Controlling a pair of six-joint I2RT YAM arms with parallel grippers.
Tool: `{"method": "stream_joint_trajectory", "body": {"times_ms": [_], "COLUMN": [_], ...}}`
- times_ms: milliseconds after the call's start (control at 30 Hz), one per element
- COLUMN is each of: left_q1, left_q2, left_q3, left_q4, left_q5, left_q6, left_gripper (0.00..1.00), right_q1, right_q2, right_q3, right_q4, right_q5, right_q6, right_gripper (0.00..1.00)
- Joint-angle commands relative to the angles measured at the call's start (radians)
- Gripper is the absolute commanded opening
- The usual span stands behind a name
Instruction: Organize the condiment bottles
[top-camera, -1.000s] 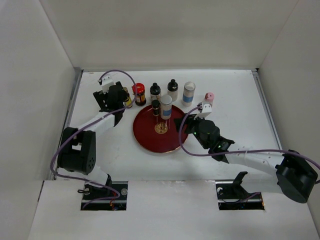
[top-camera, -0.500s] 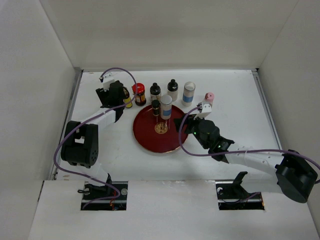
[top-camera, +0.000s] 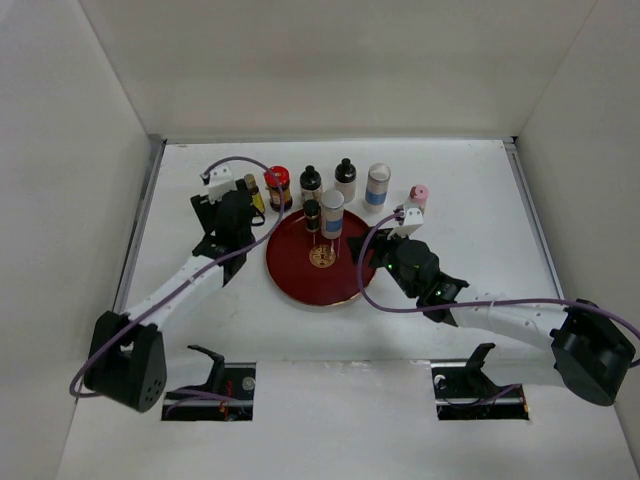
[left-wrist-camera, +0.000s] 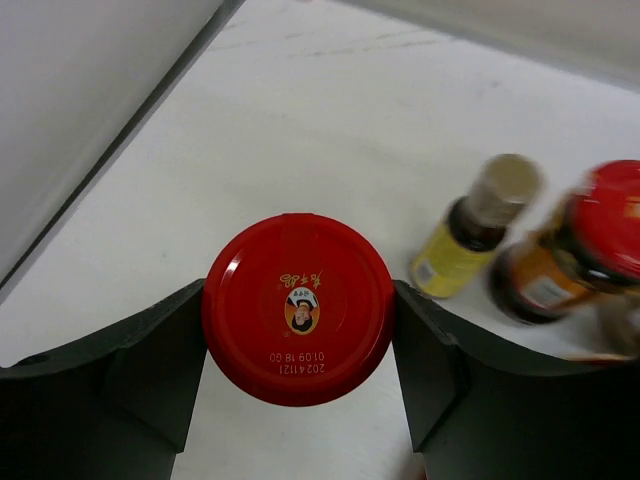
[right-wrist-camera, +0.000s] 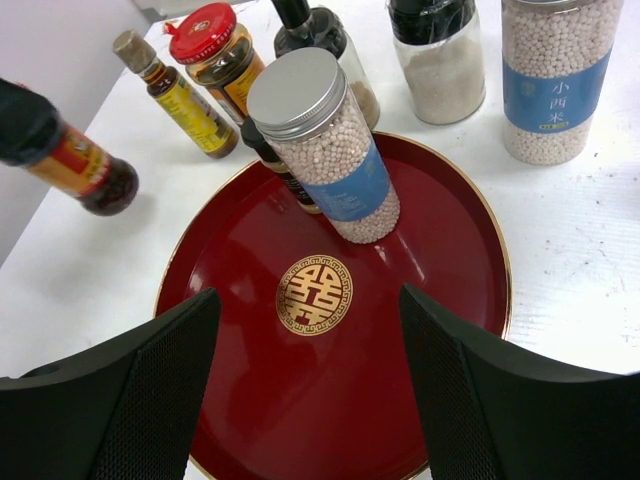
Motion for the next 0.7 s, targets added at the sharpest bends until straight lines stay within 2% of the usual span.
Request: {"method": "stream_joint_trajectory", "body": {"times_ms": [0,133,267,367,667], "left_q1": [-0.123,-0.269,-0.383,-0.414,-0.403], "left_q2": [-0.151,-0.199,-0.154,-0.085,0.059], "left_q3": [0.026,0.028,0.054,0.072,0.049], "left_q4": [0.095,0.024,0.018,0.058,0.22], "left_q5": [-0.088,-0.08,-0.042,-0.002,0.099], "left_q6": [0.05,0.024,-0.022,-0.04,-0.06], "left_gripper": [0.31,0.31,0.31,0.31,0.32], "right_q1": [0.003,-0.011,-0.036,-0.045,-0.097], "right_q2": [-0.012,-0.031,-0.046,-0.061,-0.08], "right_q3": [-0.005,-0.014,-0.025,-0.031,-0.048], "right_q4": [0.053,0.056,0.058,0.058,0.052], "right_q5": [-0.016,-0.016,-0.016,-0.013,-0.007], "right_q6": [0.004,0.004,0.01,0.011,0.024], "right_gripper": [0.76,0.76,0.76,0.76,0.76]}}
